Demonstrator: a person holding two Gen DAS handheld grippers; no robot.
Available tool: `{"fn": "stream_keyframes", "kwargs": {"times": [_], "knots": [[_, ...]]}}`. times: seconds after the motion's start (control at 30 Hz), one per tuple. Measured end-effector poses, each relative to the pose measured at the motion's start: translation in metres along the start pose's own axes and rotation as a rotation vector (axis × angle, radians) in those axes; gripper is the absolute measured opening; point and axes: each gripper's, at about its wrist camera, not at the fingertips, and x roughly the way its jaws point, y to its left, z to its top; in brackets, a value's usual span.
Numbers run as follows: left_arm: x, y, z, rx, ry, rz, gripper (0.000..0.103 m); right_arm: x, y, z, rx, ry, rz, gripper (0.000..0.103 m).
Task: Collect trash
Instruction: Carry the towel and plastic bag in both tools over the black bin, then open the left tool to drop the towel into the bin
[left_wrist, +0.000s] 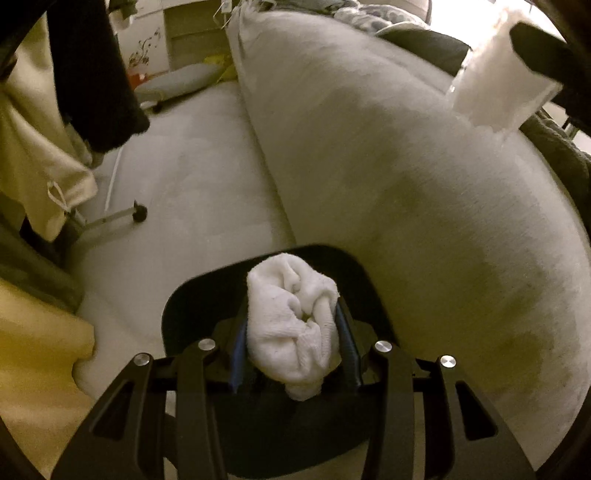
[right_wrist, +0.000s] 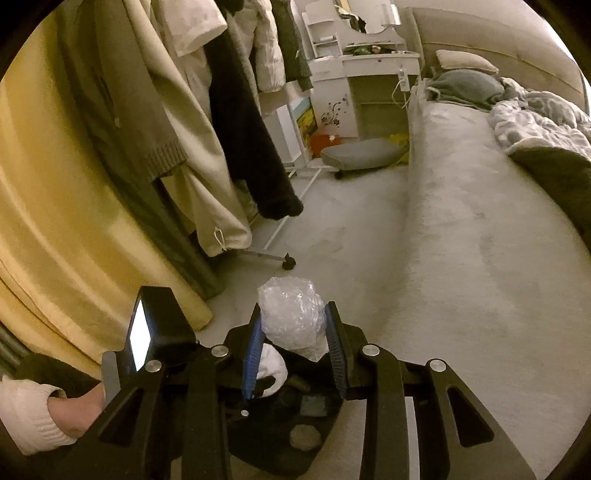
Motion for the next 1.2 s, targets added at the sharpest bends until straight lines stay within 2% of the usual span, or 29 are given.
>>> {"fn": "stream_keyframes", "kwargs": {"times": [0.3, 0.47, 0.67, 0.77, 0.8, 0.93, 1.2], "knots": [[0.022, 0.024, -0.025, -0.054, 0.11, -0.012, 0.045, 0.032, 0.02, 0.003, -0.012, 0.05, 0.026, 0.033], [0.032, 0.029, -0.041, -0.052, 0.165, -0.023, 0.047, 0.053, 0.029, -0.001, -0.024, 0.112, 0.031, 0.033], [0.039, 0.041, -0.056, -0.068, 0.221, -0.033, 0.053, 0.078, 0.035, -0.011, -0.02, 0.19, 0.033, 0.033], [0.04, 0.043, -0.063, -0.073, 0.24, -0.06, 0.068, 0.089, 0.036, -0.014, -0.013, 0.217, 0.032, 0.033], [0.039, 0.043, -0.065, -0.066, 0.24, -0.065, 0.072, 0.093, 0.037, -0.016, -0.012, 0.228, 0.032, 0.033], [0.036, 0.045, -0.068, -0.036, 0.232, -0.059, 0.078, 0.111, 0.041, -0.023, -0.025, 0.288, 0.024, 0.033], [0.013, 0.06, -0.068, -0.03, 0.144, -0.045, 0.08, 0.15, 0.049, -0.036, -0.054, 0.383, -0.012, 0.033]]}}
